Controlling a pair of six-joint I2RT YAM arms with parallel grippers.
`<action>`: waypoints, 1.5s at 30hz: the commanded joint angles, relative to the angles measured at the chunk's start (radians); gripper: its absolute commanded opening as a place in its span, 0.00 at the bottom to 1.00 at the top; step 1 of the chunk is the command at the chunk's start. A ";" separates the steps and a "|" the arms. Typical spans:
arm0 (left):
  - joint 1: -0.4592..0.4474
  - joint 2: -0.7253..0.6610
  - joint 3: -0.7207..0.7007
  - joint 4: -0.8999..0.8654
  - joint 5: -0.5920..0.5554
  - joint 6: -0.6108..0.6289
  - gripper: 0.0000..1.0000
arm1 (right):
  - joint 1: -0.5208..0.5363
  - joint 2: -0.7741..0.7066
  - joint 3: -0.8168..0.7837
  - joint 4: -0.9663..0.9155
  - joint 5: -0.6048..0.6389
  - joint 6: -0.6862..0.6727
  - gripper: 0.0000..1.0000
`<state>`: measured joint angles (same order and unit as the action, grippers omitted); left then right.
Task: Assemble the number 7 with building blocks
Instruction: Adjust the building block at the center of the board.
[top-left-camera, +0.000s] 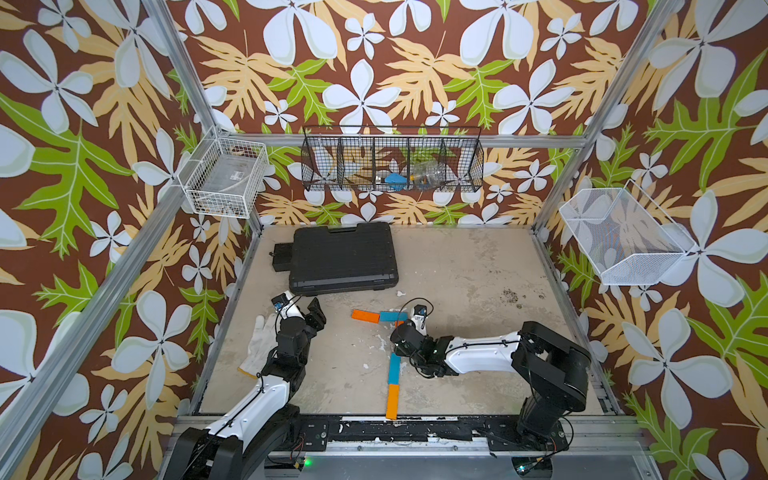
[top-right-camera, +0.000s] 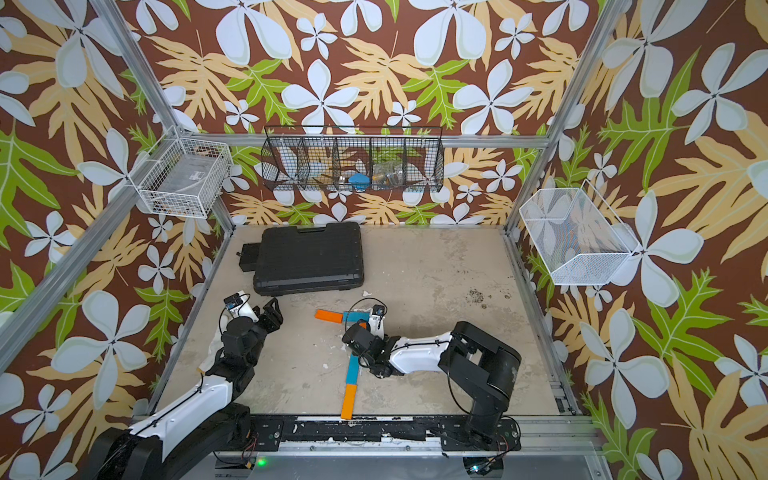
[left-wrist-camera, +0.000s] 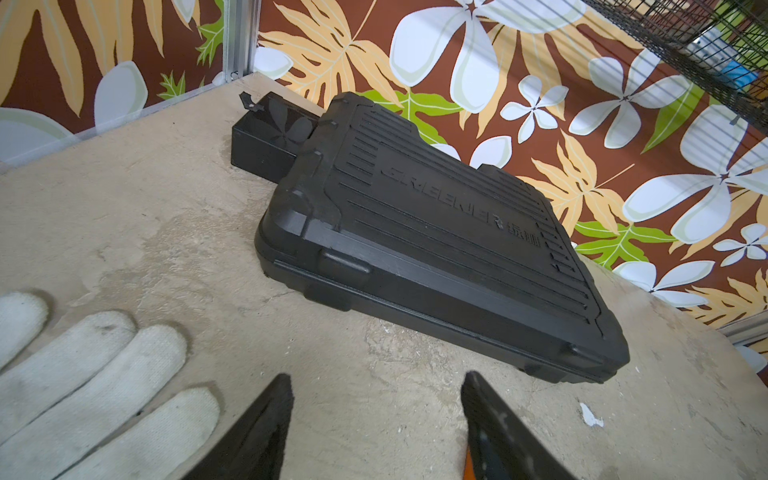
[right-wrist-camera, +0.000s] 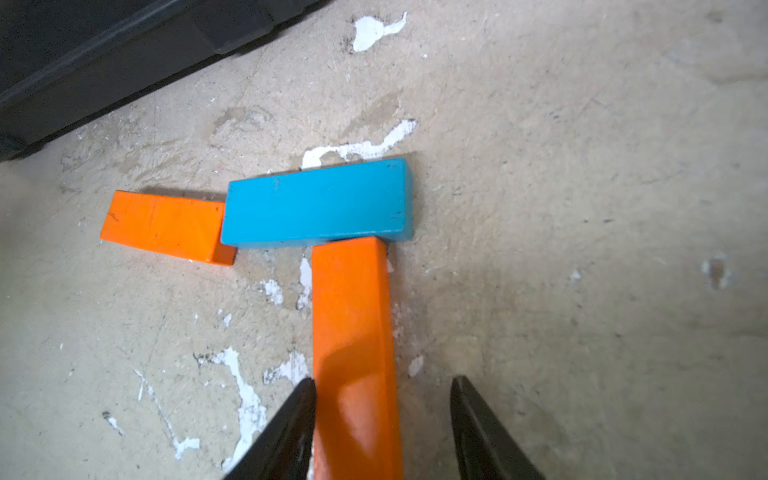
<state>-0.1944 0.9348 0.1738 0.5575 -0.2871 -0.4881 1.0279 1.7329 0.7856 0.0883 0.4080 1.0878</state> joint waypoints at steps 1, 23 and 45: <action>0.002 -0.002 0.004 0.021 0.003 0.004 0.67 | 0.001 -0.043 -0.044 -0.029 -0.025 -0.039 0.52; 0.002 0.004 0.006 0.024 0.002 0.005 0.68 | -0.083 -0.059 -0.150 0.117 -0.087 -0.334 0.41; 0.003 0.006 0.007 0.024 -0.001 0.002 0.68 | -0.008 -0.049 -0.109 -0.014 -0.056 -0.234 0.38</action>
<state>-0.1944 0.9424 0.1741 0.5575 -0.2874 -0.4885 1.0161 1.6775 0.6781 0.1806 0.3595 0.8223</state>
